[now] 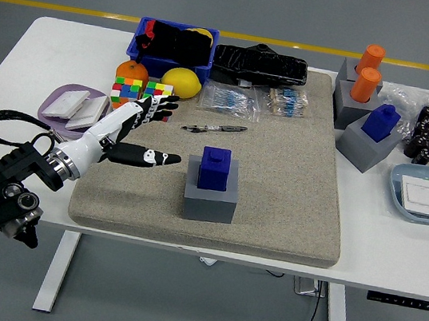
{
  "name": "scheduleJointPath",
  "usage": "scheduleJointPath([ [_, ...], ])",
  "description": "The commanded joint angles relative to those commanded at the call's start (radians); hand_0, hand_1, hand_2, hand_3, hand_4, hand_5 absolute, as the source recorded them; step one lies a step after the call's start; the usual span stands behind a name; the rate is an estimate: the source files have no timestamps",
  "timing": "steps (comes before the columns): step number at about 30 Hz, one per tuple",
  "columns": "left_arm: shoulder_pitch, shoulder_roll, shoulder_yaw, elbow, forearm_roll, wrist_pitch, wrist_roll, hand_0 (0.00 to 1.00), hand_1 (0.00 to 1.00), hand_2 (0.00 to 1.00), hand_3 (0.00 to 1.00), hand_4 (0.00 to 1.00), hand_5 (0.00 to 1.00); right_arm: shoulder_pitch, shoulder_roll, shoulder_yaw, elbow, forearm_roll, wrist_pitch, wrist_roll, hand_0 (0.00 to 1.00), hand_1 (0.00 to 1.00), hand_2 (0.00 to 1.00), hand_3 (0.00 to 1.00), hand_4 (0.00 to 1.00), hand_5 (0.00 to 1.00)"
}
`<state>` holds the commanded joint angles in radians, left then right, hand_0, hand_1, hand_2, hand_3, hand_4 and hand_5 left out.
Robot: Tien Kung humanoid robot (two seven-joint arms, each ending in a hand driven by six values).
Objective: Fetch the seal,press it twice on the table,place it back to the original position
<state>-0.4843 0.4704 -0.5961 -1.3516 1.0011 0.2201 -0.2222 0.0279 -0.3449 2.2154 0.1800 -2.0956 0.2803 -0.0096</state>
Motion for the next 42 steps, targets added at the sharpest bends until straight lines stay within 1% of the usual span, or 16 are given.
scheduleJointPath([
  [2,-0.004,-0.004,0.006,0.002,-0.002,0.001,0.000,0.907,0.920,0.908,0.939,0.998,0.229,0.000,-0.001,-0.001,0.000,0.001,0.000,0.000,0.780,0.682,0.656,0.612,0.772,0.442],
  [10,-0.037,-0.036,0.041,0.022,-0.012,0.008,-0.008,0.907,0.922,0.906,0.935,0.998,0.244,0.001,-0.001,-0.002,0.000,0.004,0.000,0.001,0.779,0.682,0.656,0.614,0.773,0.438],
  [13,-0.051,-0.047,0.062,0.044,-0.022,0.017,-0.017,0.907,0.922,0.906,0.935,0.998,0.244,0.001,-0.001,-0.004,0.000,0.005,0.000,0.000,0.779,0.682,0.656,0.614,0.773,0.438],
  [14,-0.055,-0.050,0.069,0.050,-0.025,0.020,-0.019,0.893,0.906,0.877,0.922,0.998,0.224,0.001,-0.001,-0.004,0.000,0.005,0.000,0.000,0.781,0.682,0.656,0.614,0.773,0.438],
  [20,-0.080,-0.064,0.110,0.070,-0.037,0.028,-0.030,0.893,0.906,0.877,0.922,0.998,0.224,0.001,-0.002,-0.006,0.000,0.006,-0.001,0.001,0.781,0.682,0.656,0.614,0.773,0.438],
  [21,-0.082,-0.066,0.114,0.073,-0.039,0.029,-0.030,0.891,0.886,0.844,0.915,0.998,0.183,0.001,-0.002,-0.006,0.000,0.006,-0.001,0.001,0.782,0.682,0.656,0.614,0.775,0.439],
  [22,-0.085,-0.070,0.117,0.077,-0.042,0.029,-0.031,0.891,0.886,0.844,0.915,0.998,0.183,0.001,-0.002,-0.007,0.000,0.006,-0.001,0.002,0.782,0.682,0.656,0.614,0.775,0.439],
  [32,-0.099,-0.094,0.144,0.091,-0.049,0.036,-0.034,0.886,0.885,0.844,0.919,0.998,0.182,0.001,-0.001,-0.003,0.000,0.004,-0.002,0.001,0.781,0.682,0.656,0.614,0.775,0.438],
  [33,-0.099,-0.096,0.146,0.092,-0.051,0.036,-0.034,0.875,0.881,0.846,0.919,0.998,0.167,0.001,-0.001,-0.004,0.000,0.004,-0.002,0.001,0.781,0.682,0.656,0.614,0.777,0.438],
  [38,-0.099,-0.107,0.157,0.100,-0.056,0.040,-0.037,0.875,0.881,0.846,0.919,0.998,0.167,0.004,-0.002,-0.009,0.000,0.002,-0.001,0.002,0.781,0.682,0.656,0.614,0.777,0.438],
  [39,-0.098,-0.110,0.158,0.101,-0.059,0.040,-0.038,0.864,0.877,0.849,0.920,0.998,0.137,0.004,-0.003,-0.010,0.000,0.002,-0.001,0.003,0.780,0.682,0.656,0.614,0.777,0.438],
  [42,-0.097,-0.119,0.159,0.104,-0.062,0.042,-0.040,0.864,0.877,0.849,0.920,0.998,0.137,0.003,-0.003,-0.014,0.000,0.002,-0.002,0.001,0.780,0.682,0.656,0.614,0.777,0.438],
])
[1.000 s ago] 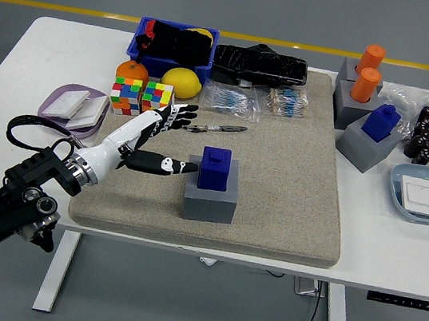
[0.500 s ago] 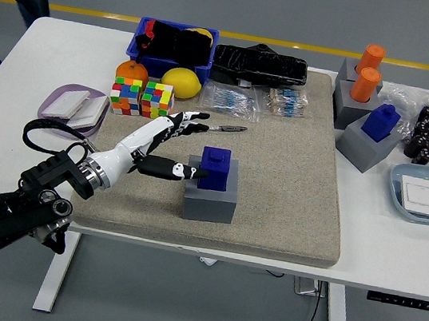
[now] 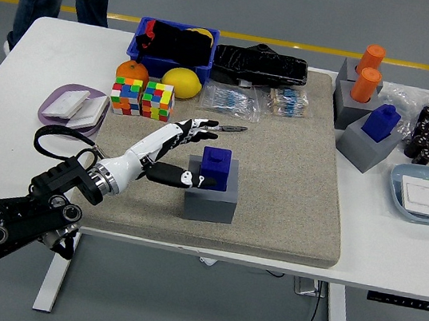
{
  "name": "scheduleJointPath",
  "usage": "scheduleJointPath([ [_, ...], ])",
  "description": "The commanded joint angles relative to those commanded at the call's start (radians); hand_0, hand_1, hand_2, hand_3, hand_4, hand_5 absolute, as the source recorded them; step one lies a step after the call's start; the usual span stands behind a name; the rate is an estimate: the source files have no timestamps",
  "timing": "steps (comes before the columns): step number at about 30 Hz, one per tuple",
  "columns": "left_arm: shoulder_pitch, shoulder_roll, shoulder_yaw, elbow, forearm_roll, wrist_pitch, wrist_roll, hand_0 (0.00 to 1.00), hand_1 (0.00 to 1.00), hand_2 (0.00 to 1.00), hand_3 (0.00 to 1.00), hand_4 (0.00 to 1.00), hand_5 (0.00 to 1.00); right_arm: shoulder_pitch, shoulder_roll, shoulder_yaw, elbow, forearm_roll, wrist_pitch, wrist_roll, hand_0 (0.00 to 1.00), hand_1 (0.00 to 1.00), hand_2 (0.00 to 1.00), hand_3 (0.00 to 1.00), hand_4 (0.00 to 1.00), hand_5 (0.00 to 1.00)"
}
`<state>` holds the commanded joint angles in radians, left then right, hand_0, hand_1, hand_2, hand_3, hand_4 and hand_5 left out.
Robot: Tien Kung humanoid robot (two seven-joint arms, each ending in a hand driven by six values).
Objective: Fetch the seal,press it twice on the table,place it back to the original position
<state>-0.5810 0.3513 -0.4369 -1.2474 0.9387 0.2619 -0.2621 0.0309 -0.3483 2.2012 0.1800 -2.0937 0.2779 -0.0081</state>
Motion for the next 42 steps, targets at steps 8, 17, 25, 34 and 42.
scheduleJointPath([
  [8,-0.010,-0.014,0.023,0.010,-0.011,0.011,0.000,0.827,0.864,0.845,0.918,0.981,0.060,0.003,-0.003,-0.010,0.000,0.003,0.000,0.001,0.781,0.682,0.657,0.614,0.779,0.439],
  [17,-0.011,-0.019,0.032,0.009,-0.008,0.021,-0.001,0.814,0.840,0.823,0.912,0.914,0.002,0.000,-0.005,-0.018,0.000,0.005,-0.002,0.002,0.781,0.682,0.656,0.615,0.780,0.439],
  [25,-0.008,-0.026,0.036,0.006,-0.008,0.030,-0.005,0.788,0.810,0.789,0.909,0.903,0.002,-0.001,-0.006,-0.022,0.000,0.005,-0.002,0.003,0.782,0.682,0.656,0.615,0.781,0.439],
  [34,-0.012,-0.025,0.028,0.004,-0.018,0.026,-0.001,0.744,0.762,0.744,0.908,0.891,0.002,0.000,-0.006,-0.017,0.000,0.002,-0.002,0.003,0.781,0.682,0.656,0.615,0.781,0.439],
  [42,-0.020,-0.026,0.047,0.018,-0.023,0.028,0.002,0.702,0.734,0.725,0.908,0.898,0.002,-0.001,-0.003,-0.014,0.000,0.002,-0.001,0.002,0.782,0.682,0.657,0.615,0.782,0.439],
])
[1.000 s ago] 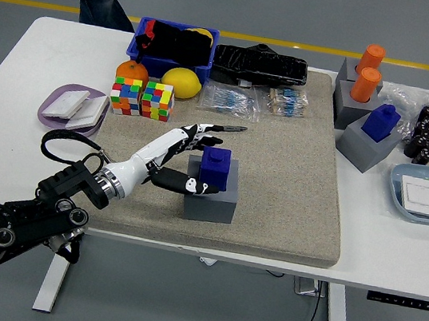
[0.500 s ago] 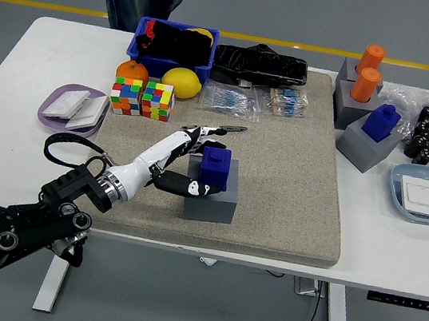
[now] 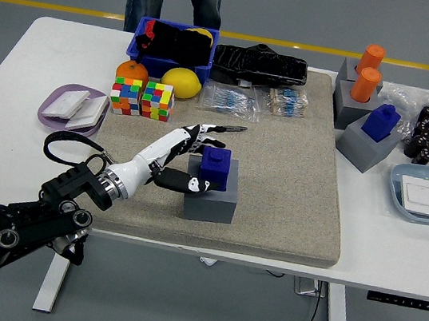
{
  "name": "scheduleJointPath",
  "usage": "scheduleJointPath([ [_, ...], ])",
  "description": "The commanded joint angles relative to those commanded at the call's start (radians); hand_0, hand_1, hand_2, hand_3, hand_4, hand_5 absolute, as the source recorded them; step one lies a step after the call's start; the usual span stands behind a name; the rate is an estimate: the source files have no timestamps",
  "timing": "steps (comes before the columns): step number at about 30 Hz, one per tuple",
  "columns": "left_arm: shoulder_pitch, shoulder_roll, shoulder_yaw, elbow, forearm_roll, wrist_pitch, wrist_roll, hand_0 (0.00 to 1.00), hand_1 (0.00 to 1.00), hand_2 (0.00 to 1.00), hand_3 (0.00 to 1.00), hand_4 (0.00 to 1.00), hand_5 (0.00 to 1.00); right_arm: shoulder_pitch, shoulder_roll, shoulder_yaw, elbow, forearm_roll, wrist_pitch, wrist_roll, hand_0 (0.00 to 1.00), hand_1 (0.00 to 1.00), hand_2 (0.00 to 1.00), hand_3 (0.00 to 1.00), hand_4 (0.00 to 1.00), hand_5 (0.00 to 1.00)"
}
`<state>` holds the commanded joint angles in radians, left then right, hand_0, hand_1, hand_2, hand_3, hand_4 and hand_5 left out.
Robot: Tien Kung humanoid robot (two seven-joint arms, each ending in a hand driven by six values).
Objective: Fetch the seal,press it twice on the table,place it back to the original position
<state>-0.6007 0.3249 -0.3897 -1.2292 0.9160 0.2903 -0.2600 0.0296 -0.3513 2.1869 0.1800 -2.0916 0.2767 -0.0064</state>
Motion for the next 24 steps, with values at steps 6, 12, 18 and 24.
scheduleJointPath([
  [6,-0.012,0.004,0.015,0.002,-0.004,-0.001,0.004,0.621,0.704,0.713,0.905,0.891,0.002,0.001,-0.002,0.006,0.000,0.000,0.000,0.002,0.781,0.682,0.658,0.615,0.781,0.439],
  [12,-0.012,-0.002,0.010,-0.005,-0.001,0.007,-0.003,0.590,0.673,0.700,0.904,0.880,0.002,-0.001,0.000,0.008,0.000,0.001,-0.001,0.000,0.781,0.682,0.658,0.615,0.782,0.441],
  [18,-0.018,-0.003,0.004,-0.006,0.000,0.010,-0.004,0.596,0.673,0.691,0.901,0.877,0.002,0.000,0.000,0.008,0.000,0.002,0.002,0.002,0.781,0.682,0.658,0.615,0.781,0.439],
  [24,-0.019,-0.005,0.002,-0.008,0.004,0.011,-0.004,0.614,0.680,0.691,0.898,0.880,0.002,-0.001,0.000,0.011,0.000,0.001,0.001,0.001,0.782,0.682,0.658,0.615,0.781,0.440],
])
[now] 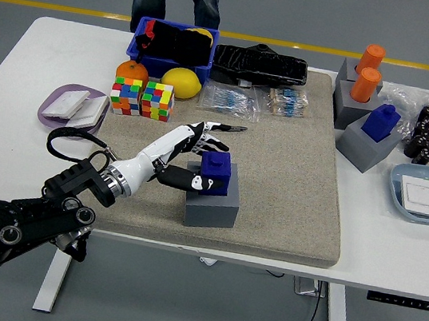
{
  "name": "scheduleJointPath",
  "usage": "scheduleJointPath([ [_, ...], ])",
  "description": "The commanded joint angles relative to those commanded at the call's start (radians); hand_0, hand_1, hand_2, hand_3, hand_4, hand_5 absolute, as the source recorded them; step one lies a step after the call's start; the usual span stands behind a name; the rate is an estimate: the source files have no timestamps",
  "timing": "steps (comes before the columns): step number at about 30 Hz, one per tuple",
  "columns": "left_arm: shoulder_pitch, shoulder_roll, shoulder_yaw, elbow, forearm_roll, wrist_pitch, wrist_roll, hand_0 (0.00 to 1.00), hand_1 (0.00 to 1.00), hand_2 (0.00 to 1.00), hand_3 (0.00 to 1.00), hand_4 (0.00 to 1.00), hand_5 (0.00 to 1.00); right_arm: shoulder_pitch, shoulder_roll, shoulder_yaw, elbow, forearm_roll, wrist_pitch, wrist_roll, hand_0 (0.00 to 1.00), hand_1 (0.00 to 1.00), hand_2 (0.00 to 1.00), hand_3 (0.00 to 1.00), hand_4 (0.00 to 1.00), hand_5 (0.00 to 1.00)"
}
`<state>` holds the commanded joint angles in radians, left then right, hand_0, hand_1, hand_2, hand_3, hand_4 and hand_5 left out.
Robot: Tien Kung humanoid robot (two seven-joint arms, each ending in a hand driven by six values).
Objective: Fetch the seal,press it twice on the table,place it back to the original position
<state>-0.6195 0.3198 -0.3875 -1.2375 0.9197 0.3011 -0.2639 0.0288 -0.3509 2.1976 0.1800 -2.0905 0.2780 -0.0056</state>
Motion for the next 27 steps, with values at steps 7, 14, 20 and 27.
scheduleJointPath([
  [7,-0.001,-0.001,0.000,0.000,0.002,0.003,-0.002,0.619,0.681,0.688,0.897,0.882,0.002,0.000,-0.001,0.003,0.000,0.000,0.000,0.000,0.783,0.682,0.658,0.616,0.781,0.439],
  [14,0.001,-0.001,-0.001,0.000,0.005,0.006,-0.003,0.610,0.656,0.679,0.892,0.875,0.002,-0.001,0.000,0.003,0.000,0.000,0.000,-0.001,0.782,0.682,0.658,0.615,0.781,0.439],
  [20,0.002,0.000,-0.002,-0.001,0.011,0.010,-0.003,0.594,0.559,0.648,0.889,0.846,0.002,0.000,0.000,0.003,0.000,-0.001,0.000,0.000,0.781,0.682,0.658,0.615,0.781,0.439],
  [27,-0.001,-0.002,-0.001,-0.003,0.017,0.019,-0.005,0.550,0.428,0.574,0.881,0.735,0.002,0.000,0.000,0.006,0.000,-0.001,0.000,0.001,0.783,0.682,0.658,0.615,0.781,0.439],
])
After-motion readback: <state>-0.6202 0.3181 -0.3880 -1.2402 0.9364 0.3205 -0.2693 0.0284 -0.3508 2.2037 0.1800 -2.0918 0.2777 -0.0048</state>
